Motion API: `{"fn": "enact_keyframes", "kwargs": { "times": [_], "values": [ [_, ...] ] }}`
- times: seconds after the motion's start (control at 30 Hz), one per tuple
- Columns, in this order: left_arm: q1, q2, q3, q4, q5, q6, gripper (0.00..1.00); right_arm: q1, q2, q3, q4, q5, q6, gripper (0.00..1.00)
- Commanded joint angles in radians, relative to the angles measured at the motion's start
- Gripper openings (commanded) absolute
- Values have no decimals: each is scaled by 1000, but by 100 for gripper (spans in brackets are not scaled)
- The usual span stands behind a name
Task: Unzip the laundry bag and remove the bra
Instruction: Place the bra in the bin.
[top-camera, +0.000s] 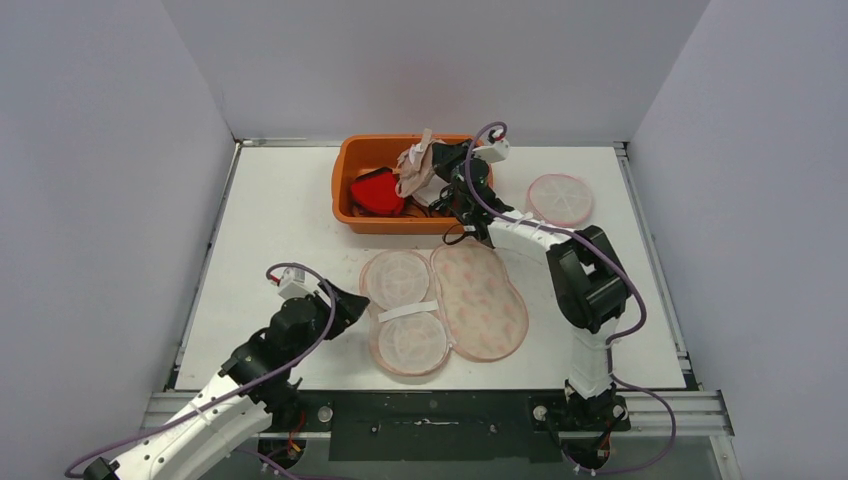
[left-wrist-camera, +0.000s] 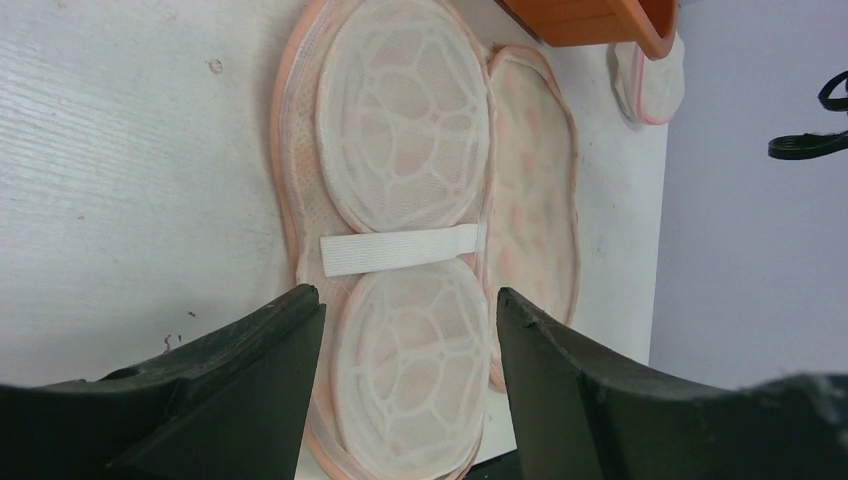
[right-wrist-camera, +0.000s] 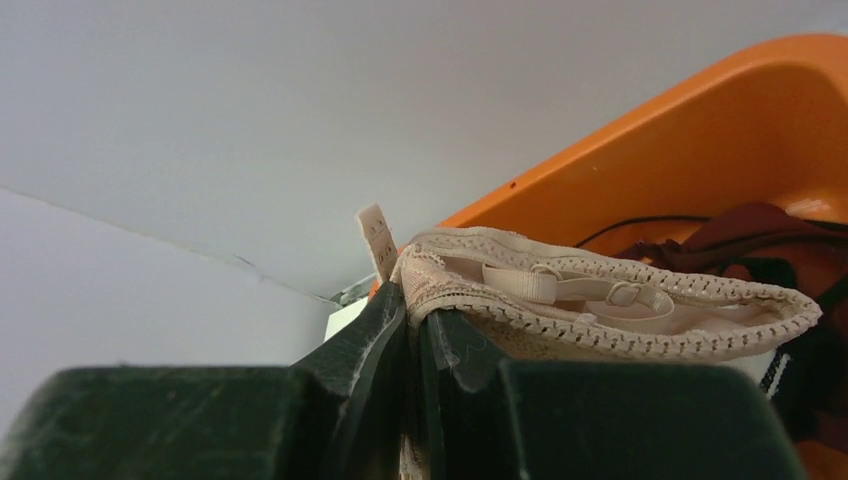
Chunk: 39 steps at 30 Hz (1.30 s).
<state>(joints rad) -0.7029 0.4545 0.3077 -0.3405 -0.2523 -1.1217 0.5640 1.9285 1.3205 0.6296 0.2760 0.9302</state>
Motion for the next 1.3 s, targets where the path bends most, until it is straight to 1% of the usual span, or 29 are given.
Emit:
{"fn": "enact_keyframes", "kwargs": {
  "times": [0.0,0.07,0.2,0.33,0.4,0.43,0.5,0.67,0.77,0.87,1.0,1.13,1.2,1.23,1.27],
  "values": [
    [8,-28,10,-47,-52,-18,62,19,34,35,78,56,84,5],
    [8,-36,6,-57,-57,-21,62,32,51,32,73,66,104,5],
    [8,-51,-8,-69,-62,-30,62,35,94,34,88,27,164,5],
    [8,-71,-22,-76,-62,-36,62,57,114,45,85,20,172,5],
    [8,-81,-24,-85,-64,-38,62,64,120,48,76,18,177,8],
    [8,-86,-24,-90,-66,-38,62,67,122,48,73,14,181,11],
    [8,-96,-27,-99,-69,-38,62,71,124,44,71,1,187,21],
    [8,-114,-33,-104,-68,-41,62,86,100,20,38,-8,178,48],
    [8,-113,-32,-103,-67,-41,62,100,74,24,-43,-8,143,58],
    [8,-112,-31,-101,-65,-39,62,112,46,24,-145,-3,91,64],
    [8,-111,-43,-91,-58,-42,62,114,13,1,-248,-4,48,65],
    [8,-99,-54,-66,-43,-50,62,112,2,-7,-297,-31,7,64],
    [8,-87,-54,-59,-38,-52,62,111,11,15,-329,-53,-11,60],
    [8,-82,-53,-56,-37,-52,62,110,16,25,-344,-59,-17,57],
    [8,-76,-51,-55,-36,-52,62,108,22,33,-360,-67,-19,51]
  ]
}}
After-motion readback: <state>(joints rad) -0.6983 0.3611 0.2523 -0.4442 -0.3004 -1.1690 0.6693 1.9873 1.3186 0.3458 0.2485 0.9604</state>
